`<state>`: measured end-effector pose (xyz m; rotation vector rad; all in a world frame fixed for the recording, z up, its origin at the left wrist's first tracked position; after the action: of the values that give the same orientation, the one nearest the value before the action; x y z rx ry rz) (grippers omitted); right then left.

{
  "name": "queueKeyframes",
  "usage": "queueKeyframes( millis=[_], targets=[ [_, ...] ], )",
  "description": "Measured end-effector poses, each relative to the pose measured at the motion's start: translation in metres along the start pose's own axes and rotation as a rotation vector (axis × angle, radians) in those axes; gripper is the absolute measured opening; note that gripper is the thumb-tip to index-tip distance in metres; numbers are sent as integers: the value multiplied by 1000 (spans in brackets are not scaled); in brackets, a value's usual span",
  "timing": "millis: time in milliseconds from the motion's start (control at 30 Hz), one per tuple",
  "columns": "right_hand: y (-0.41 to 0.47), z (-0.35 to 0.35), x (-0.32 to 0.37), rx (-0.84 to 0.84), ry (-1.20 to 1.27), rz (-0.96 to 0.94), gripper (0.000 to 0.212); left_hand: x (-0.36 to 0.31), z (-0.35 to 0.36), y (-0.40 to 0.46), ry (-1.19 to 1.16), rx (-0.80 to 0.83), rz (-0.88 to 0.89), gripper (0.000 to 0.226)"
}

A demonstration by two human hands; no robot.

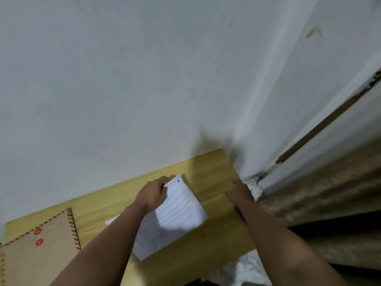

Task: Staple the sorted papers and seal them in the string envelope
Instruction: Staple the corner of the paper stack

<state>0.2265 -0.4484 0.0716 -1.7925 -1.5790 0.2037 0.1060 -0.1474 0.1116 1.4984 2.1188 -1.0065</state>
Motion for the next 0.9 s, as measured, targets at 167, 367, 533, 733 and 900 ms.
queueKeyframes(
  millis=[167,367,533,733,900],
  targets=[
    [7,24,-57,63,-275,124,67,22,21,3,107,47,-86,24],
    [13,45,-69,-68,-355,50,42,42,37,2,89,70,-115,12],
    [22,49,-60,41,-95,94,22,44,36,-5,35,70,-84,15],
    [4,50,-10,447,869,236,30,39,19,-24,0,11,-101,24],
    [-26,51,44,673,1031,61,32,35,-4,-54,58,-70,-37,32]
  ],
)
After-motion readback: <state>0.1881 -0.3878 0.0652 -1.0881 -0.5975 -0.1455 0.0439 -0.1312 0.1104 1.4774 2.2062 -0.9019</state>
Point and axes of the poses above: each hand's wrist, its own y-axis towards the middle knuckle, its own z-axis out of the palm, x = y × z, the point moved 4 cm from there along y, towards the middle knuckle, and after that the axes turned 2 degrees about -y, right-handed, at the moved point
